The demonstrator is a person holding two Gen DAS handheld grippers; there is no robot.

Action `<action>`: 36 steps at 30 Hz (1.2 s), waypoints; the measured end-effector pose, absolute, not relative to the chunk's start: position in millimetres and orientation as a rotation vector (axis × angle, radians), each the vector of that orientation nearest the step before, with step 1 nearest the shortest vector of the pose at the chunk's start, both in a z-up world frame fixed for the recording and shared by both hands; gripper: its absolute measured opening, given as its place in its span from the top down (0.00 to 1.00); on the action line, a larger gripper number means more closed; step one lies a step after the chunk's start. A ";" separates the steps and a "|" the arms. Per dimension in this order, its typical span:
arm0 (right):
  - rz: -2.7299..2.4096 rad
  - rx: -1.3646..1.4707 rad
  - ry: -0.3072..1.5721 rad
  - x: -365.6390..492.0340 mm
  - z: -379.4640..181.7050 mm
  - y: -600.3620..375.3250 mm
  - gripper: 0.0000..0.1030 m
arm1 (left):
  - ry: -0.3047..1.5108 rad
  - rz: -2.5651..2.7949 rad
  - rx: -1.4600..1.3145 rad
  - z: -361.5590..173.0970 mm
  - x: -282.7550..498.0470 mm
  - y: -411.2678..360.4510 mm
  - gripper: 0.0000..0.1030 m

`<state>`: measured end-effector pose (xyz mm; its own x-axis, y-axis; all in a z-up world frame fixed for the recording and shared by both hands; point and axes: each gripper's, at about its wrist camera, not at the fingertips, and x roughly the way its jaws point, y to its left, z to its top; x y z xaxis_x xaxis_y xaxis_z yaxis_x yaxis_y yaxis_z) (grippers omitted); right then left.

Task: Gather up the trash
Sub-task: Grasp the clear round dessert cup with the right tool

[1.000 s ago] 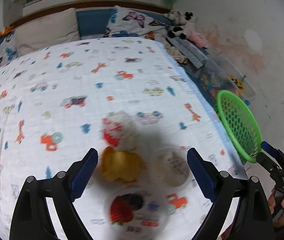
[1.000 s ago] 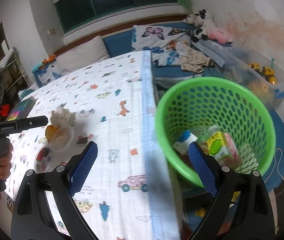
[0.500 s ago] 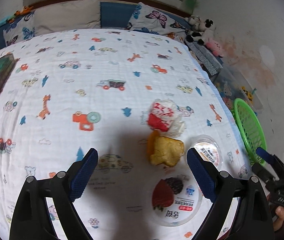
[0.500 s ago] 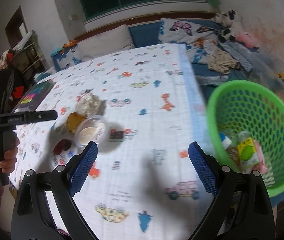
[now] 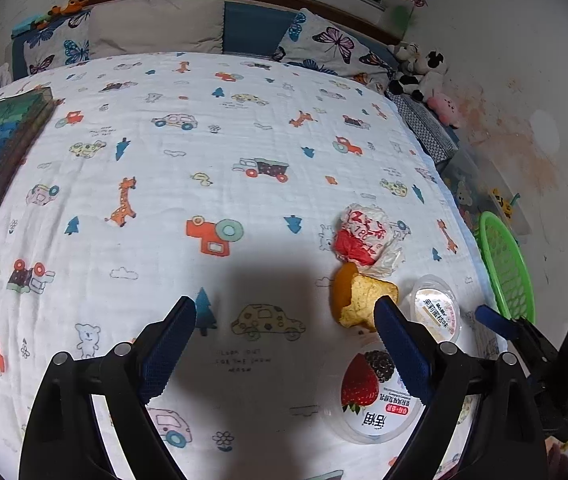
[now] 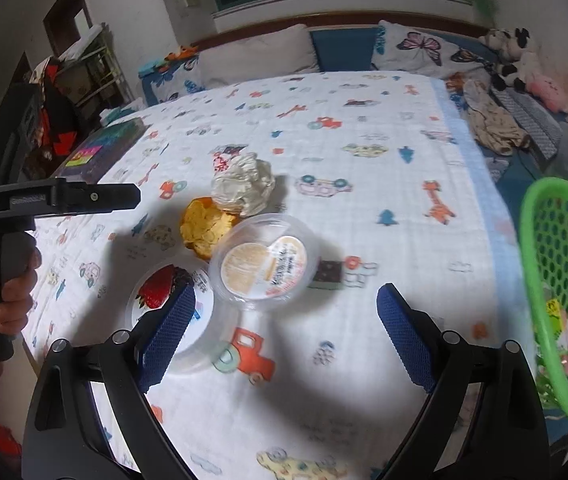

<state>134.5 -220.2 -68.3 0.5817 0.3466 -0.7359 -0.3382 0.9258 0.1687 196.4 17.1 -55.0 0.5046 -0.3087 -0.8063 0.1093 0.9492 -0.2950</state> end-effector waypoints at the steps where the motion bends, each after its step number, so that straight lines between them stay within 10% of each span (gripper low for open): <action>1: 0.401 0.009 0.866 136.2 -69.9 -217.4 0.11 | 1.013 -0.254 -0.218 -55.2 196.5 18.0 0.15; 13: 0.400 -0.010 0.894 154.1 -82.9 -196.0 0.12 | 1.026 -0.263 -0.238 -60.3 197.8 24.1 0.15; 24: 0.372 0.005 0.887 147.2 -80.4 -212.8 0.37 | 1.039 -0.327 -0.195 -66.0 195.0 -1.7 0.15; 36: 0.356 0.031 0.877 148.6 -78.0 -225.4 0.22 | 1.032 -0.346 -0.152 -64.4 194.5 -18.4 0.15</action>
